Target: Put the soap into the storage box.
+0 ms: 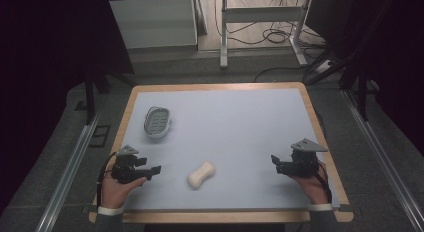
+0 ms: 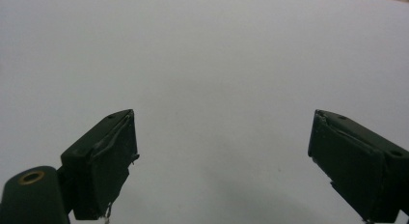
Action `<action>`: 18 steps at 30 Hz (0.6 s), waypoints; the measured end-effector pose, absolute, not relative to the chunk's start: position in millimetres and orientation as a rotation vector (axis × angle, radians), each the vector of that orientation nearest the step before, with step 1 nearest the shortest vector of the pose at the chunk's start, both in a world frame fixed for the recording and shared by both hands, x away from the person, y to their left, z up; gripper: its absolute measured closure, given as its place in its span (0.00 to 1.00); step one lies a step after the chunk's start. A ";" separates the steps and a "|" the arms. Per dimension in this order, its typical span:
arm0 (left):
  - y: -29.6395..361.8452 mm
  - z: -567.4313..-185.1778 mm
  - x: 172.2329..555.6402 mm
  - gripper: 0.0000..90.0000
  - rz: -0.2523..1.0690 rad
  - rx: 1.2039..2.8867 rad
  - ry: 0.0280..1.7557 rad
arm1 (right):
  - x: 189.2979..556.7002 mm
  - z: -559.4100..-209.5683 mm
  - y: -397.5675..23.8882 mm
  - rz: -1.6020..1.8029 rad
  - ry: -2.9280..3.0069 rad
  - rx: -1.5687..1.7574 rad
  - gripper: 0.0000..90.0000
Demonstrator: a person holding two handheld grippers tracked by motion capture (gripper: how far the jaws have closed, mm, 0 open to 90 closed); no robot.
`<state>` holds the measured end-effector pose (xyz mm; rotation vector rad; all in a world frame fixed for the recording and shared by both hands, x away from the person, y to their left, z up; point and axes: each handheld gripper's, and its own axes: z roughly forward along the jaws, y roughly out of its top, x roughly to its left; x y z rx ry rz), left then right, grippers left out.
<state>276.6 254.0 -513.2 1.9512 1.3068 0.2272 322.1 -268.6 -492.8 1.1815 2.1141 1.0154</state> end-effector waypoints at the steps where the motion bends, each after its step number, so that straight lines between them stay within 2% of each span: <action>1: 254.0 -513.3 277.1 0.29 0.229 1.954 1.306 | 322.3 -494.0 -269.3 1.012 2.119 1.177 0.11; 18: 240.3 -503.6 275.7 0.30 0.270 2.002 1.310 | 322.6 -504.0 -277.8 1.002 2.148 1.187 0.11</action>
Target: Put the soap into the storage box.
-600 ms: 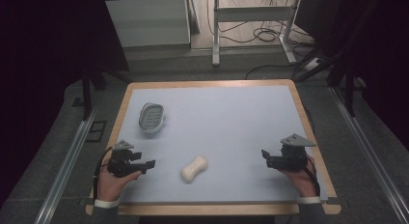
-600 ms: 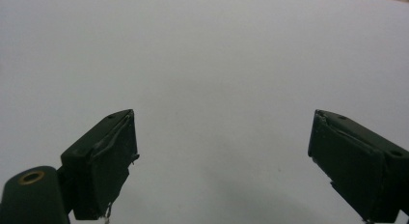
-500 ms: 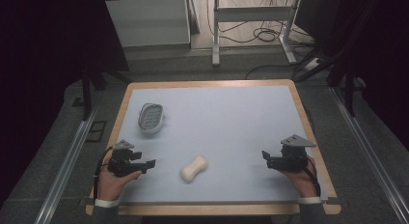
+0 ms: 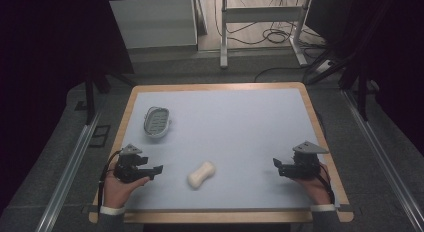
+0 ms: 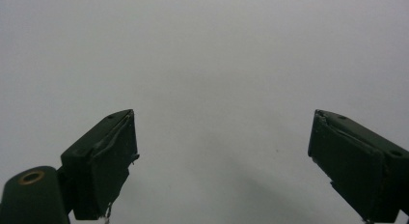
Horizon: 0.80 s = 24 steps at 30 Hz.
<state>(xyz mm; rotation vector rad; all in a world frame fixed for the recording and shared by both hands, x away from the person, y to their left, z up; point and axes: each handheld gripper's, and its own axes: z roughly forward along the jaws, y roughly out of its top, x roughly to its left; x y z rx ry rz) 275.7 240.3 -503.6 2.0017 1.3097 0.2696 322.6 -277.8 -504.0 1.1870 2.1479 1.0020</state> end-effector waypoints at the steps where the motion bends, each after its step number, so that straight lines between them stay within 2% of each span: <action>1: 238.3 -503.4 276.0 0.30 0.267 2.005 1.308 | 321.4 -504.7 -278.8 1.002 2.151 1.187 0.11; 24: 218.4 -482.6 278.3 0.29 0.254 2.080 1.226 | 312.3 -506.8 -289.2 1.017 2.113 1.188 0.12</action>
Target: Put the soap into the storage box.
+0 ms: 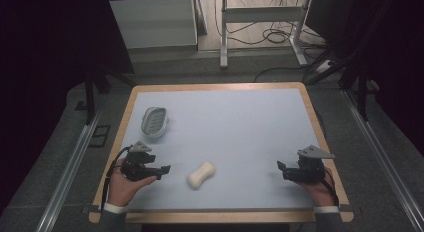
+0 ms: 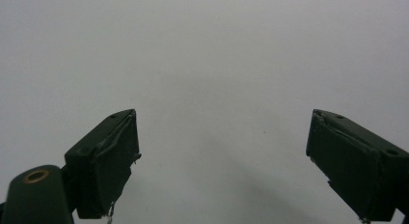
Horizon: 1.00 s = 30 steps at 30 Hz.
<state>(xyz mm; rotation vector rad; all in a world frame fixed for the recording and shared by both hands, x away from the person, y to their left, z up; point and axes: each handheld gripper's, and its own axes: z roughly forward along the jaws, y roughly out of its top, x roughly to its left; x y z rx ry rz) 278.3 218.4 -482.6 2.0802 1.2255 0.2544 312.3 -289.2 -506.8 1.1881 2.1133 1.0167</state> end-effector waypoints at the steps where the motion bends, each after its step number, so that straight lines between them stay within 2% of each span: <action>1: 216.9 -481.0 278.5 0.29 0.255 2.083 1.223 | 311.9 -506.2 -289.8 1.017 2.109 1.195 0.12; 30: 182.1 -469.8 285.3 0.28 0.235 2.182 1.128 | 311.9 -505.3 -288.6 1.020 2.121 1.194 0.12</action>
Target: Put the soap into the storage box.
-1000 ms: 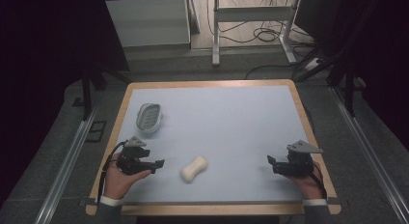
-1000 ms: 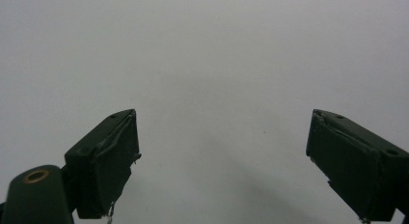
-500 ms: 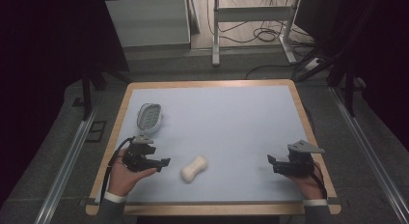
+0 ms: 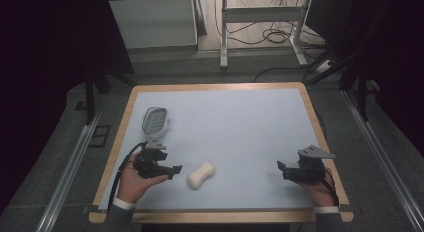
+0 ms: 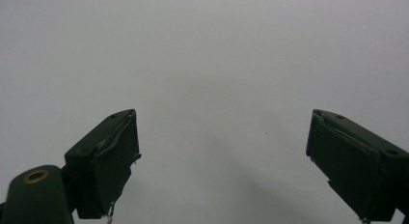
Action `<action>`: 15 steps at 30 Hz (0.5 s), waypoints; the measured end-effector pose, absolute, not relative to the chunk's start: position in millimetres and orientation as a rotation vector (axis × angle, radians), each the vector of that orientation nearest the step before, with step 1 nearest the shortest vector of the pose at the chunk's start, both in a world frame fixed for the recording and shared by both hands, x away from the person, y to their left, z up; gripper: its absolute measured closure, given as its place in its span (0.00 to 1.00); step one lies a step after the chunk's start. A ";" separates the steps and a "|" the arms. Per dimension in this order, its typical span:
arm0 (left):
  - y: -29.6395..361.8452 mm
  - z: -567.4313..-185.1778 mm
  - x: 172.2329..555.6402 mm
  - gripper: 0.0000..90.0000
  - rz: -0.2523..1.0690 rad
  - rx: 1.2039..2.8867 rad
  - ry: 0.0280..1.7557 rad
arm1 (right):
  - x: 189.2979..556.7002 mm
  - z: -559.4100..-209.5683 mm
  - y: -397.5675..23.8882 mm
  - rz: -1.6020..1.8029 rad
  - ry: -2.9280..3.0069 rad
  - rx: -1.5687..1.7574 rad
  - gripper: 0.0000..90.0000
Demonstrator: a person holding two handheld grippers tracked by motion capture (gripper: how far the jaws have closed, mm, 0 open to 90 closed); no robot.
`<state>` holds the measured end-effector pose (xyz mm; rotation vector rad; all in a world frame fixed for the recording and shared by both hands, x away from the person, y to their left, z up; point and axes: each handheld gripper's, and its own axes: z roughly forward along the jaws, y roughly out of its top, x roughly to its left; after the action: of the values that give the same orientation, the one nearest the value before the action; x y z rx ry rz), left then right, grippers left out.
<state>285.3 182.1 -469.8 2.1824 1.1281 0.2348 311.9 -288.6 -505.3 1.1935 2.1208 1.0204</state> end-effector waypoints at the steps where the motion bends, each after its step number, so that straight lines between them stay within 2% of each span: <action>1: 181.0 -469.9 285.2 0.28 0.229 2.178 1.129 | 311.8 -505.3 -288.4 1.024 2.120 1.195 0.12; 15: 167.0 -470.1 288.0 0.28 0.215 2.201 1.096 | 311.4 -504.7 -288.5 1.021 2.110 1.192 0.12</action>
<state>288.0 167.0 -470.1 2.2005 1.0964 0.2146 311.4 -288.5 -504.7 1.1923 2.1100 1.0206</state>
